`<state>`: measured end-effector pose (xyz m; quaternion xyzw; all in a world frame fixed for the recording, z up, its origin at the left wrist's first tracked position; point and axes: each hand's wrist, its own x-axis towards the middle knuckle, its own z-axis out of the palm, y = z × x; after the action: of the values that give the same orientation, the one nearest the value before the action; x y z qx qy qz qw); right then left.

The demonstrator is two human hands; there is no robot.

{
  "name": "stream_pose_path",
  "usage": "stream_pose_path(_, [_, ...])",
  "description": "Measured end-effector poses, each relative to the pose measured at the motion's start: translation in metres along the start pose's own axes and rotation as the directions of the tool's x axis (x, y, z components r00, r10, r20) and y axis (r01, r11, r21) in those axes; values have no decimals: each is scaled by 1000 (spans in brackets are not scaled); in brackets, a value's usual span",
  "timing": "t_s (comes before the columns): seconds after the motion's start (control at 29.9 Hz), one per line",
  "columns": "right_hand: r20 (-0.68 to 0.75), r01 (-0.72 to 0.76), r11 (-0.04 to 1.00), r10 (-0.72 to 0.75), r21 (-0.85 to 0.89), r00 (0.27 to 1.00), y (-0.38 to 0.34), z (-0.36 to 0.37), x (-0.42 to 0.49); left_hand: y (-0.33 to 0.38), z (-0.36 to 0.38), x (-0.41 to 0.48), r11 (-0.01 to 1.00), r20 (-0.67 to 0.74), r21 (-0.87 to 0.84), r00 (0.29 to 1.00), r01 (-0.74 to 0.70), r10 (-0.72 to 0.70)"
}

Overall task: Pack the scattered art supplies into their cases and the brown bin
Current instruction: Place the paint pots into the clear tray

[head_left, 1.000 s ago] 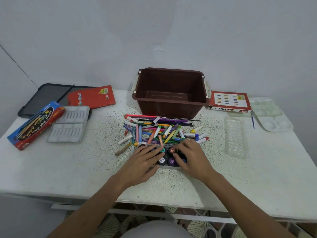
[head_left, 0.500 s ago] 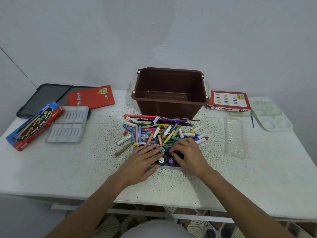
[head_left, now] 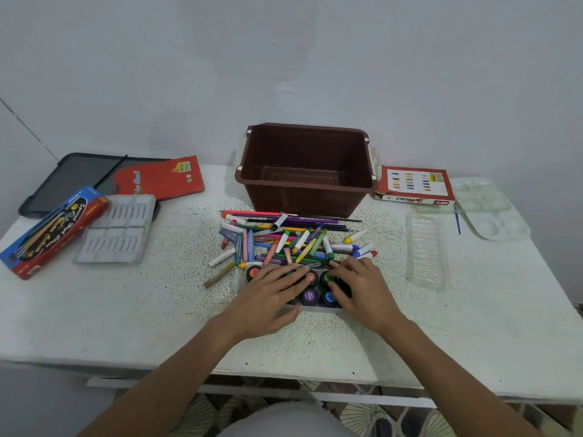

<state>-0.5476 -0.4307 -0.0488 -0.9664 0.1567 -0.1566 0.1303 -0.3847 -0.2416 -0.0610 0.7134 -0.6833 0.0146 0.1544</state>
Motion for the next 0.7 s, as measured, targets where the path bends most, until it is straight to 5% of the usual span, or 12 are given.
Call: stream_pose_path(0.7, [79,-24,976,7,216,997,10,-2,6,-1,7,5,1000,72,12,997,2,-3])
